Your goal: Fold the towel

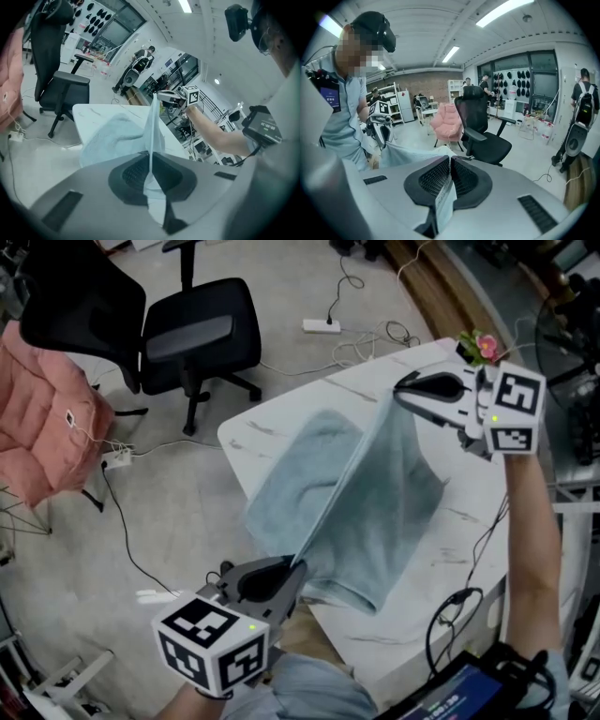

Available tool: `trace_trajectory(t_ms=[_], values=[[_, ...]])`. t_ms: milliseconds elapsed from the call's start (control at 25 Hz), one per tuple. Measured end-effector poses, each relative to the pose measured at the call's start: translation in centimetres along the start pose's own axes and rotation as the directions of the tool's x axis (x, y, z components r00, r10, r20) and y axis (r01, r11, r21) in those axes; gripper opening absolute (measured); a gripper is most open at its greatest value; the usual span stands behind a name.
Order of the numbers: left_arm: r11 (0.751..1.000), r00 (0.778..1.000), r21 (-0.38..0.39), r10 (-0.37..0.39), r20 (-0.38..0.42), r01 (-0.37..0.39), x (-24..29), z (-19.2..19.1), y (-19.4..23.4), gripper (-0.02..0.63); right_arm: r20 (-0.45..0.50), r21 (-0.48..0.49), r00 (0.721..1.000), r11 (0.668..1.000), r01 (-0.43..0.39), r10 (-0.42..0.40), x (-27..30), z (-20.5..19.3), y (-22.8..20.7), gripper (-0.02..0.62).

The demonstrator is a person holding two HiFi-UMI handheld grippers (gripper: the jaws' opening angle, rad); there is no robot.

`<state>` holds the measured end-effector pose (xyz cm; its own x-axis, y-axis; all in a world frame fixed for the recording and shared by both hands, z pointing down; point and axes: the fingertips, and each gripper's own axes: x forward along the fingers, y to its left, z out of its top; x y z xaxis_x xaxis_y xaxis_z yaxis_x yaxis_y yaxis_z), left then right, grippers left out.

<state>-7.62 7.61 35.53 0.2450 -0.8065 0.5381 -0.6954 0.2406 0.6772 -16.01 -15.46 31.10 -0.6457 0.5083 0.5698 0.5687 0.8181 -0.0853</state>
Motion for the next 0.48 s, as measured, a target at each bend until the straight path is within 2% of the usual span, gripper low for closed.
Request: trace_trajectory(t_ms=[200,320,480], values=[[0.999,0.999,-0.023,0.048,0.020,-0.047,-2.6,0.5,0.6,0.025,-0.002,-0.044,1.000,0.999,-0.026,0.026,1.8,1.6,0.4,0.029],[0.996,0.996,-0.021,0.090,0.020,-0.089,-3.1,-0.3,2.3,0.025,-0.020,-0.059,0.999,0.997,-0.039,0.038,3.4,1.5,0.6,0.029],[0.991,0.992,-0.057,0.123,-0.005,-0.123,-2.9,-1.8,5.0,0.025,-0.058,-0.055,0.997,0.997,-0.051,0.048,5.8,0.5,0.4,0.029]])
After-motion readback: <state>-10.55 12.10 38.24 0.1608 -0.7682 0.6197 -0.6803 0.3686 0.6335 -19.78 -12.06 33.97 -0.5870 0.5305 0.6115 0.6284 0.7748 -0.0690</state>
